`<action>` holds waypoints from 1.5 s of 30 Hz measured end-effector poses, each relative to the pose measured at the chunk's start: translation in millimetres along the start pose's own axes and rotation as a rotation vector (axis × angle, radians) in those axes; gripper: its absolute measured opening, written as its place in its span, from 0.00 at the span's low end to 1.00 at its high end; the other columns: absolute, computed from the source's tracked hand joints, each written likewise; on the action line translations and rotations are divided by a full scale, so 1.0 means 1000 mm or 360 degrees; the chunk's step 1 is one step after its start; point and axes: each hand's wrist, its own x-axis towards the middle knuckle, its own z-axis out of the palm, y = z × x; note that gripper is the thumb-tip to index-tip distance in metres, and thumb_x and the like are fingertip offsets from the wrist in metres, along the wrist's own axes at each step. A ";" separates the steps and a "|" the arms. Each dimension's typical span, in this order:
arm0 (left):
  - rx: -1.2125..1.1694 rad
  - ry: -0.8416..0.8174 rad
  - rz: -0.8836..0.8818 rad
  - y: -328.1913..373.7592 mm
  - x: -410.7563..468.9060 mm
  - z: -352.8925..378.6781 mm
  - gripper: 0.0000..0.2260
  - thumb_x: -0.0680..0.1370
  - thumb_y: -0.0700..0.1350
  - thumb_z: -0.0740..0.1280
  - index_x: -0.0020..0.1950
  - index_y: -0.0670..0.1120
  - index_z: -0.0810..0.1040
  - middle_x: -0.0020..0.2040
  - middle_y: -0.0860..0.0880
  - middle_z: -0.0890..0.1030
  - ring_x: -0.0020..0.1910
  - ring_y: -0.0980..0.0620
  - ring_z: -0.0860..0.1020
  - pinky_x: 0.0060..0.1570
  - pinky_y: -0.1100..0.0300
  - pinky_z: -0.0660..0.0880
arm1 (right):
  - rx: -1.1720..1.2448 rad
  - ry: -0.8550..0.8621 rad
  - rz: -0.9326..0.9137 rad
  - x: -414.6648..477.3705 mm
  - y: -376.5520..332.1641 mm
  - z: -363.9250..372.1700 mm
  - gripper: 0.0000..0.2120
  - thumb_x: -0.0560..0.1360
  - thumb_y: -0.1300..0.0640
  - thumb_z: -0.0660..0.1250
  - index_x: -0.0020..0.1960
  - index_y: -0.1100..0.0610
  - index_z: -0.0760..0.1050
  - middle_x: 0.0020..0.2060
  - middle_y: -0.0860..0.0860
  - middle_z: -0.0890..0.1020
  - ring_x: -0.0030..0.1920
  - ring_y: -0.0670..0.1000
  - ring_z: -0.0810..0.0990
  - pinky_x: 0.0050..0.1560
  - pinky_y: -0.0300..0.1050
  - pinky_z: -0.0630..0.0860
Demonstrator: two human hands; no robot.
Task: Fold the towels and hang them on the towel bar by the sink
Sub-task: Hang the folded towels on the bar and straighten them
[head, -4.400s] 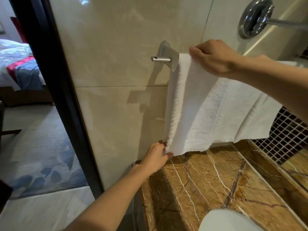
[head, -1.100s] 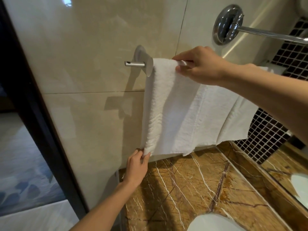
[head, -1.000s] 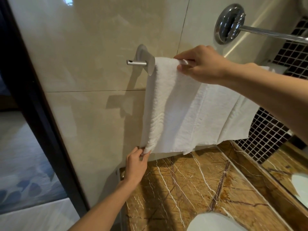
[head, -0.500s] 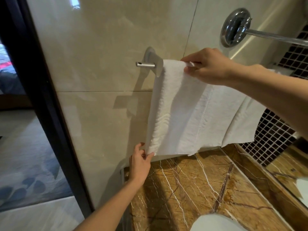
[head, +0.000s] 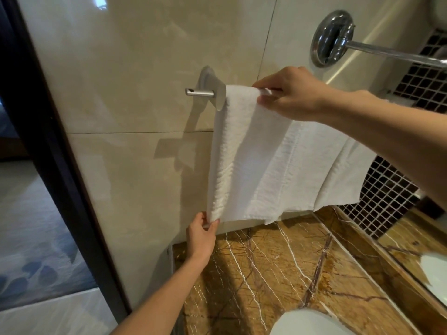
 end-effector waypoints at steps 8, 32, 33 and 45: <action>-0.0168 0.0010 -0.0431 0.003 -0.006 0.021 0.32 0.66 0.50 0.78 0.64 0.46 0.68 0.54 0.54 0.77 0.51 0.51 0.76 0.50 0.58 0.73 | -0.0026 0.0010 0.0016 0.001 0.001 0.002 0.13 0.75 0.54 0.61 0.53 0.59 0.78 0.42 0.59 0.80 0.47 0.60 0.76 0.46 0.48 0.71; -0.1395 -0.0446 -0.1182 0.039 -0.025 0.081 0.09 0.79 0.46 0.65 0.54 0.45 0.68 0.61 0.40 0.77 0.59 0.40 0.78 0.51 0.53 0.77 | 0.0175 -0.0049 0.0077 0.000 0.008 0.004 0.19 0.75 0.52 0.64 0.65 0.53 0.75 0.58 0.51 0.80 0.58 0.52 0.76 0.53 0.38 0.67; -0.1365 -0.0395 -0.1164 0.039 -0.024 0.082 0.09 0.80 0.45 0.64 0.54 0.42 0.68 0.60 0.39 0.77 0.59 0.39 0.78 0.53 0.52 0.77 | 0.0167 -0.0066 0.0082 -0.002 0.009 0.004 0.20 0.75 0.52 0.65 0.66 0.52 0.74 0.60 0.51 0.79 0.60 0.53 0.75 0.55 0.40 0.68; -0.0324 -0.0825 -0.0984 0.100 -0.047 0.064 0.08 0.80 0.40 0.59 0.59 0.43 0.71 0.49 0.43 0.76 0.43 0.48 0.76 0.38 0.55 0.79 | -0.0066 -0.0039 0.0327 -0.030 0.049 0.004 0.25 0.73 0.57 0.70 0.68 0.58 0.69 0.62 0.60 0.76 0.62 0.61 0.74 0.60 0.50 0.70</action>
